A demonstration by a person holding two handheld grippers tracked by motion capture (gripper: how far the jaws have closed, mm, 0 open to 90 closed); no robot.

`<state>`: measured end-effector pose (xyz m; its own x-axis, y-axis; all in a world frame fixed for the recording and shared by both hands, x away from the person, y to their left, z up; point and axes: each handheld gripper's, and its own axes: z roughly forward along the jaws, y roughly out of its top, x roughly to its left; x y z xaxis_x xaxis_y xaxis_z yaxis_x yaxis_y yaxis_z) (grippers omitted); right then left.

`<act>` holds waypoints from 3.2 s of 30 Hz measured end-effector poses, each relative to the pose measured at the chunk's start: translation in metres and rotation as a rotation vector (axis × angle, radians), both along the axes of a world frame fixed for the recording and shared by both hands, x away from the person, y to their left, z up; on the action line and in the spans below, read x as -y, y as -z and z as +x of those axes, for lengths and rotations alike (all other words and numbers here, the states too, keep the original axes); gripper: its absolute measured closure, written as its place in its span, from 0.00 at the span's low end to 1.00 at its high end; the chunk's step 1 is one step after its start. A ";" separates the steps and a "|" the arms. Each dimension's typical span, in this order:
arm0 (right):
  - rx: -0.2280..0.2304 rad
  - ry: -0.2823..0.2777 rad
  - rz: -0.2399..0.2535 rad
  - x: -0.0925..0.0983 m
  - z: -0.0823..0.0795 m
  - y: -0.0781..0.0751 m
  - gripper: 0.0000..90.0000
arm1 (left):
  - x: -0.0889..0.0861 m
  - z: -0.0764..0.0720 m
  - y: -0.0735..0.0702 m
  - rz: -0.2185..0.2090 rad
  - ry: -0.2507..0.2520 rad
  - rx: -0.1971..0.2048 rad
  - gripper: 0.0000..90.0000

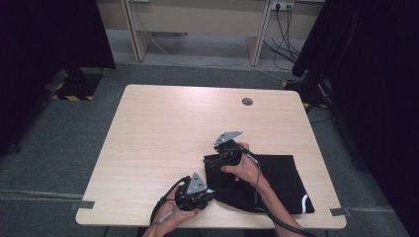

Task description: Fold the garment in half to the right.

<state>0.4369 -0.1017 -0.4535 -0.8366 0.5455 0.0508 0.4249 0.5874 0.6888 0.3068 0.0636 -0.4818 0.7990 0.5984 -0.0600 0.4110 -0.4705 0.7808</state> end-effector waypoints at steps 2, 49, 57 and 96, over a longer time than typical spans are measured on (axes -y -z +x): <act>-0.006 -0.004 0.001 -0.003 0.001 0.002 0.35 | 0.000 0.000 0.000 -0.005 0.006 -0.004 0.75; 0.059 -0.146 0.210 -0.024 0.001 -0.065 0.92 | -0.040 -0.008 -0.083 0.010 0.027 0.094 0.82; 0.063 -0.137 0.235 -0.015 0.002 -0.074 0.92 | -0.031 -0.003 -0.097 0.024 0.042 0.099 0.82; 0.091 -0.006 0.237 0.089 0.002 -0.080 0.92 | 0.074 0.024 -0.119 0.068 0.190 0.116 0.82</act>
<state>0.4387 -0.1905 -0.3734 -0.8470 0.5219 0.1011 0.3515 0.4072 0.8430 0.3308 -0.0103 -0.3627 0.8967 0.4365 0.0738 0.2198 -0.5838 0.7816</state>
